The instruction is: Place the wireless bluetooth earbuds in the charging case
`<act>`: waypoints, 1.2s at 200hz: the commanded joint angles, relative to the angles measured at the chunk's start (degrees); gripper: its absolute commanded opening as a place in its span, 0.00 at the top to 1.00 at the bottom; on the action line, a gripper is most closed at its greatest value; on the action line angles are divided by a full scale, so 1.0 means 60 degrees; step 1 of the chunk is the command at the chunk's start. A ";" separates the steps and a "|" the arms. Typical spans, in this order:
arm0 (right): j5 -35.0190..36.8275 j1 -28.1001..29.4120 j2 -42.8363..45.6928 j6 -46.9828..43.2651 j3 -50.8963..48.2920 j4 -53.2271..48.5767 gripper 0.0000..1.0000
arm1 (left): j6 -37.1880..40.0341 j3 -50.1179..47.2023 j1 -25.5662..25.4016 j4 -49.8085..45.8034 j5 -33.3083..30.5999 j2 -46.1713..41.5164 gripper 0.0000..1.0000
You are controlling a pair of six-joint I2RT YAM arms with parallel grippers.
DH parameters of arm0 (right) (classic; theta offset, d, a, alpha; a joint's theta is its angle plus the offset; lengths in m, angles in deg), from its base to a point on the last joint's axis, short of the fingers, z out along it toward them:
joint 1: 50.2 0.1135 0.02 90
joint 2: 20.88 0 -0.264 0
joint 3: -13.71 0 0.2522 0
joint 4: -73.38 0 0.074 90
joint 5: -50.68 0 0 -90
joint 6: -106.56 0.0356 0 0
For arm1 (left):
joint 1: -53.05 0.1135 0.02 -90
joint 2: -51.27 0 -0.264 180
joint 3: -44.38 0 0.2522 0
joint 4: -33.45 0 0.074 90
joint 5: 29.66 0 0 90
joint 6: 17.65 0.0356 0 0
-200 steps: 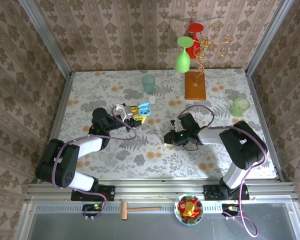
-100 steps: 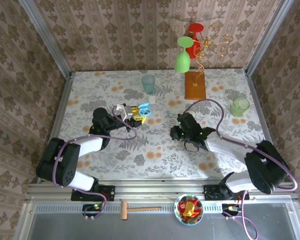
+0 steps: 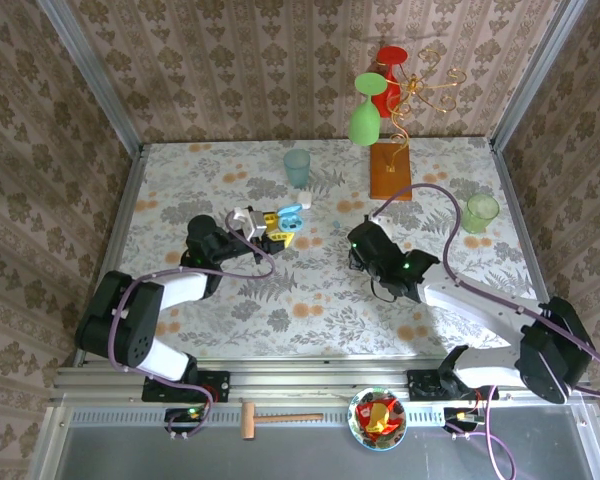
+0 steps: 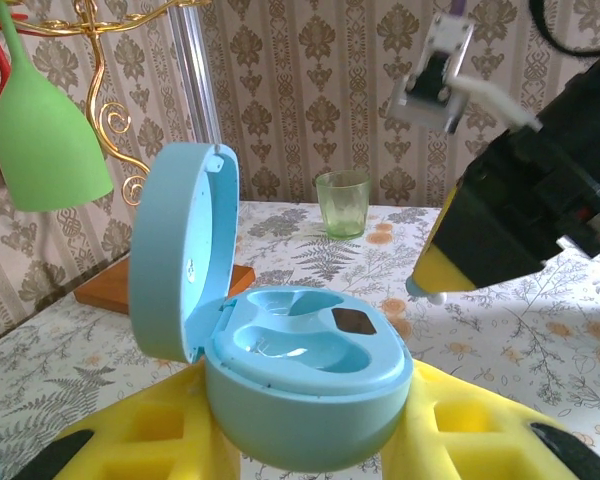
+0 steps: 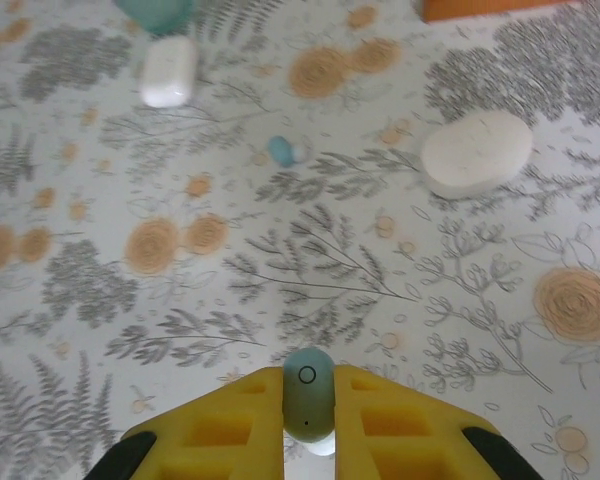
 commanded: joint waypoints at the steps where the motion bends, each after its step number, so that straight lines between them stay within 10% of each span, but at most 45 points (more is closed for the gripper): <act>1: -0.0684 0.0093 0.0612 -0.1236 0.0330 0.1151 0.86 | -0.0392 0.0368 -0.0109 0.0570 0.0282 0.0157 0.75; 85: -0.4818 0.0123 0.0570 -0.4268 0.1010 0.4096 0.89 | -0.1420 0.0467 -0.0292 0.1677 0.1078 0.0513 0.75; 240: -0.5401 -0.0308 -0.0111 -0.4791 0.1069 0.4359 0.89 | -0.2222 0.0530 -0.0325 0.1673 0.1347 -0.0178 0.75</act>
